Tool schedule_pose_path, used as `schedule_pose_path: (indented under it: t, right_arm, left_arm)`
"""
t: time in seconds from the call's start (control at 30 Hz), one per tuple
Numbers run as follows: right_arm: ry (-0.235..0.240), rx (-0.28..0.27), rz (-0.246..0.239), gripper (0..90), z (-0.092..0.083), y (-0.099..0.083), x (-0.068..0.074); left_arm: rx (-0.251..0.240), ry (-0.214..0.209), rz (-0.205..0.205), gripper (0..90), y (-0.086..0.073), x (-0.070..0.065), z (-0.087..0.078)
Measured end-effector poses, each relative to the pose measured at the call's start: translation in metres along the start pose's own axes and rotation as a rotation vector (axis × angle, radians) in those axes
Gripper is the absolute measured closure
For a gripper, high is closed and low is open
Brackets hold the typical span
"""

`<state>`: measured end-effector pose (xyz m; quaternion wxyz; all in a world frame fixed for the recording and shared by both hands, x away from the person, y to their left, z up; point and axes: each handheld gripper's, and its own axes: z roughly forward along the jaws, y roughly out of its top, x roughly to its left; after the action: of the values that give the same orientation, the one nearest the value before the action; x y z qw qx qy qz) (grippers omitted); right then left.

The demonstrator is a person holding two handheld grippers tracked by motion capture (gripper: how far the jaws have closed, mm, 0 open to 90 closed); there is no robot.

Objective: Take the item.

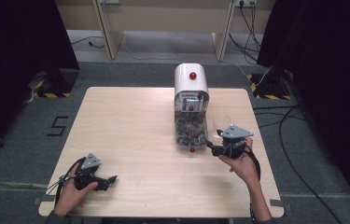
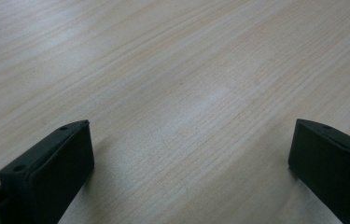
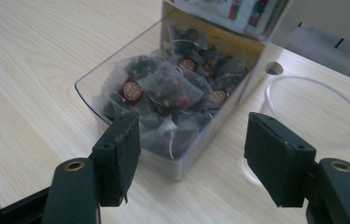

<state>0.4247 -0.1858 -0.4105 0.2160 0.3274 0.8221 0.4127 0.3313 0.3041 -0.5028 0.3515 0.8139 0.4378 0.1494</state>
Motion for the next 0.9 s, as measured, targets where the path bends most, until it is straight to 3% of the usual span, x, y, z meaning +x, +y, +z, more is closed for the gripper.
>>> schedule_pose_path:
  t: [0.27,0.9]
  right_arm:
    - [0.006,0.001,-0.010,37.8,0.010,0.007,0.002]
    - [0.031,-0.012,0.025,38.3,0.040,0.023,-0.002]
  left_arm:
    - [0.000,0.000,0.000,0.0,0.000,0.000,0.000]
    - [-0.001,0.000,0.000,0.0,0.000,0.000,0.000]
